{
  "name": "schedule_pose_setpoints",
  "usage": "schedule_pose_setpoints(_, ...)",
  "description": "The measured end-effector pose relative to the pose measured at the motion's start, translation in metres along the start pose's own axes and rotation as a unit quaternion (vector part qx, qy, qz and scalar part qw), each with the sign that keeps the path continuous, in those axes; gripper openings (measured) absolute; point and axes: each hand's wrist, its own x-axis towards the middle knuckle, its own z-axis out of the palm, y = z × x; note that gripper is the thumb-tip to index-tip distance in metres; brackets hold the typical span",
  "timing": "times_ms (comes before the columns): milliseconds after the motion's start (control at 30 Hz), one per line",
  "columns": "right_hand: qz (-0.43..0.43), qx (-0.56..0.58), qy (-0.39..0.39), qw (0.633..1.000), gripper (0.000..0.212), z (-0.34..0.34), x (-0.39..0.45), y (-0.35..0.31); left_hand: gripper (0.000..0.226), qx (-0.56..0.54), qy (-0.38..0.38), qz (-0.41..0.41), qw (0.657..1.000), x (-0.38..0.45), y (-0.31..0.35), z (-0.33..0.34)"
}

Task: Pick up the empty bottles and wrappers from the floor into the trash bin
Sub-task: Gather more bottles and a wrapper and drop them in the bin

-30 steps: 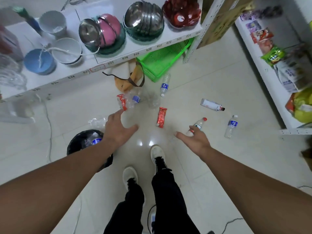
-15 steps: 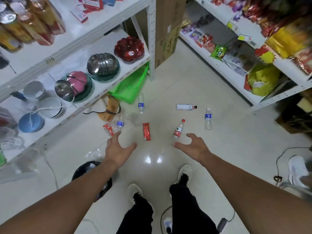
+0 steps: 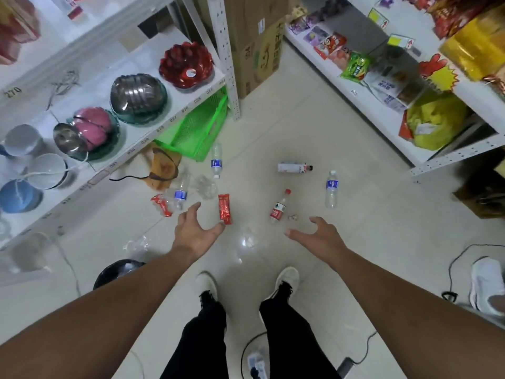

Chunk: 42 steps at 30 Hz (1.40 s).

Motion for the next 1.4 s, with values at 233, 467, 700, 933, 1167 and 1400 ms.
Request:
schedule_pose_setpoints(233, 0.028, 0.033, 0.024, 0.999, 0.106, 0.052, 0.087, 0.027, 0.092, 0.025, 0.007, 0.023, 0.999, 0.066, -0.029, 0.06)
schedule_pose_setpoints(467, 0.024, 0.045, 0.03, 0.998, 0.102, 0.132, 0.219, 0.044, 0.091, 0.071, 0.006, 0.033, 0.997, 0.197, -0.091, 0.126)
schedule_pose_setpoints(700, 0.041, 0.016, 0.08, 0.996, 0.101, 0.199, 0.394, 0.092, 0.091, 0.099, 0.0, 0.023, 0.995, 0.349, -0.162, 0.228)
schedule_pose_setpoints(933, 0.055, -0.059, 0.161, 0.984, 0.126, 0.25, 0.536, 0.125, 0.092, 0.175, 0.026, -0.015, 0.984, 0.458, -0.229, 0.313)
schedule_pose_setpoints(1167, 0.05, -0.022, 0.286, 0.957, 0.097, 0.283, 0.606, 0.139, 0.062, 0.335, 0.172, 0.069, 0.924, 0.507, -0.252, 0.353)
schedule_pose_setpoints(1400, -0.065, -0.056, 0.241, 0.967, 0.101, 0.286, 0.609, 0.093, 0.052, 0.222, 0.093, 0.168, 0.956, 0.523, -0.197, 0.335)
